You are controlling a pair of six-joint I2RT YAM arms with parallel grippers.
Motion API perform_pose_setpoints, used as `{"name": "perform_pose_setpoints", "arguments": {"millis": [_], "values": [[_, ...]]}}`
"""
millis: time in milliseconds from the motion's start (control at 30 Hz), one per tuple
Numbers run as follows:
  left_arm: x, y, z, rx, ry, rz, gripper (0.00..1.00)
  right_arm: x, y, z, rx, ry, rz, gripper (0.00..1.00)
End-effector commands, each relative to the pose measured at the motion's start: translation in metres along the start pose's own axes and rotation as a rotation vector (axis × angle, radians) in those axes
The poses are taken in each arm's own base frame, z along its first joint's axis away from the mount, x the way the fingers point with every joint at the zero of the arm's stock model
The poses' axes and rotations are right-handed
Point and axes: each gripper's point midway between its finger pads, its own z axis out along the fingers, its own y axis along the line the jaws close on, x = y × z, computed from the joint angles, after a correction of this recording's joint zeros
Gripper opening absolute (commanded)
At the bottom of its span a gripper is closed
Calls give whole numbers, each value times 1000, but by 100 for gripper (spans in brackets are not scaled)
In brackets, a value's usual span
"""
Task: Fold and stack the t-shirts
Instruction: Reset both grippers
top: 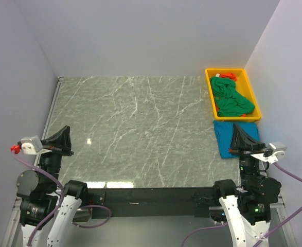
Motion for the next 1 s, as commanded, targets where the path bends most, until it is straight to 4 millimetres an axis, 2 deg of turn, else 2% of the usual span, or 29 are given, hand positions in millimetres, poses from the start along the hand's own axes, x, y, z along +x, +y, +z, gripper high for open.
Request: {"name": "perform_pose_setpoints", "arguments": {"millis": [0,33,67,100,133,167,200,233,300,433,567,800,967], "values": [[-4,2,-2,7,-52,12,1,4,-3,-7,-6,-14,-45,0],[1,3,-2,6,-49,14,1,7,-4,-8,-3,-13,-48,0],[3,4,-2,5,-51,16,8,8,-4,-9,-3,-16,-53,7],[4,5,-2,6,-59,18,23,10,-8,-9,13,-16,-55,47],[11,8,0,-2,-48,22,42,16,-10,-8,21,-13,-53,60],[14,10,0,-10,-48,21,83,18,-12,-9,27,-14,-54,69],[15,13,1,-24,-54,21,95,21,-13,-8,29,-11,-55,75],[22,17,3,-35,-41,20,99,30,-15,-8,32,5,-57,76],[27,21,4,-50,-43,19,99,39,-19,-8,45,14,-60,81],[40,31,9,-94,-22,34,100,42,-26,-11,86,-18,-32,84],[42,36,11,-127,-15,14,99,43,-29,-12,101,-22,-27,86],[33,33,23,-137,-59,-47,99,40,-26,-10,85,-13,-31,89],[44,38,29,-163,-13,-32,100,41,-24,-10,74,0,-35,90]]}}
